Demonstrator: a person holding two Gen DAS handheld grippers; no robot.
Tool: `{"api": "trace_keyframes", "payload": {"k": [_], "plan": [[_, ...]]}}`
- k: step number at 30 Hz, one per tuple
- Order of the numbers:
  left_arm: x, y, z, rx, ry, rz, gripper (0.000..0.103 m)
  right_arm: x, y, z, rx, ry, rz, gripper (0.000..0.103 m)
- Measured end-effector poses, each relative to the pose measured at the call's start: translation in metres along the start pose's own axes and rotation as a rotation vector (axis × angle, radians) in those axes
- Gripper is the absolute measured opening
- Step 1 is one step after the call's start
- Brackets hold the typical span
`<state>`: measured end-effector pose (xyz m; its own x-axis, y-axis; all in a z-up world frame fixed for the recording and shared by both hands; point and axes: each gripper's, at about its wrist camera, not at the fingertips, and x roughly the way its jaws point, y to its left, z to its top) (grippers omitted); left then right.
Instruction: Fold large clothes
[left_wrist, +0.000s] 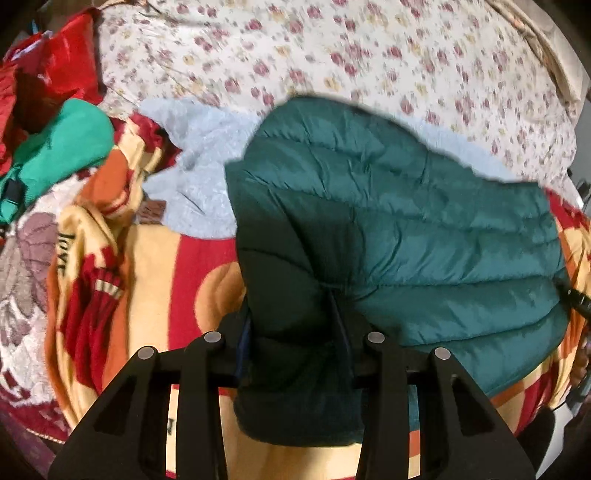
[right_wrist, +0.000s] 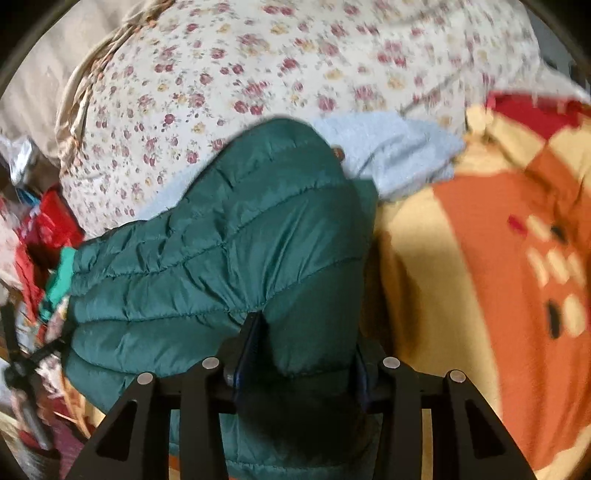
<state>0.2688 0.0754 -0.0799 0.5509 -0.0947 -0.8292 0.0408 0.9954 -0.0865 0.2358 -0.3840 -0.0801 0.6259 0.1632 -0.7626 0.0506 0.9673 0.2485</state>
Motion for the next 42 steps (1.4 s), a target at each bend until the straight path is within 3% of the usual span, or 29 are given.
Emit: {"api": "trace_keyframes", "payload": {"k": [3, 6, 11, 13, 16, 21, 27, 33, 37, 42], "plan": [[-0.029, 0.008, 0.005, -0.04, -0.073, -0.022, 0.036, -0.024, 0.018, 0.006, -0.079, -0.096, -0.092, 0.042], [-0.035, 0.009, 0.017, -0.041, -0.111, 0.017, 0.04, -0.027, 0.035, 0.015, -0.151, -0.141, -0.121, 0.043], [0.0, -0.009, 0.044, 0.014, -0.07, 0.079, 0.041, 0.01, 0.052, 0.033, -0.17, -0.102, -0.1, 0.043], [0.025, -0.016, 0.051, 0.043, -0.062, 0.163, 0.041, 0.033, 0.057, 0.039, -0.185, -0.092, -0.134, 0.043], [0.049, -0.02, 0.053, 0.07, -0.066, 0.225, 0.046, 0.058, 0.057, 0.043, -0.198, -0.081, -0.171, 0.043], [0.072, -0.016, 0.06, 0.078, -0.082, 0.244, 0.055, 0.085, 0.044, 0.051, -0.156, -0.063, -0.162, 0.046], [0.085, -0.008, 0.071, 0.011, -0.087, 0.224, 0.069, 0.099, 0.038, 0.056, -0.132, -0.063, -0.16, 0.049], [0.053, -0.011, 0.067, 0.01, -0.108, 0.224, 0.069, 0.08, 0.046, 0.058, -0.15, -0.07, -0.195, 0.049], [0.016, -0.022, 0.05, 0.042, -0.142, 0.236, 0.069, 0.03, 0.06, 0.046, -0.123, -0.16, -0.097, 0.049], [-0.005, -0.047, 0.017, 0.101, -0.159, 0.242, 0.069, 0.006, 0.084, 0.014, -0.193, -0.176, -0.046, 0.049]]}}
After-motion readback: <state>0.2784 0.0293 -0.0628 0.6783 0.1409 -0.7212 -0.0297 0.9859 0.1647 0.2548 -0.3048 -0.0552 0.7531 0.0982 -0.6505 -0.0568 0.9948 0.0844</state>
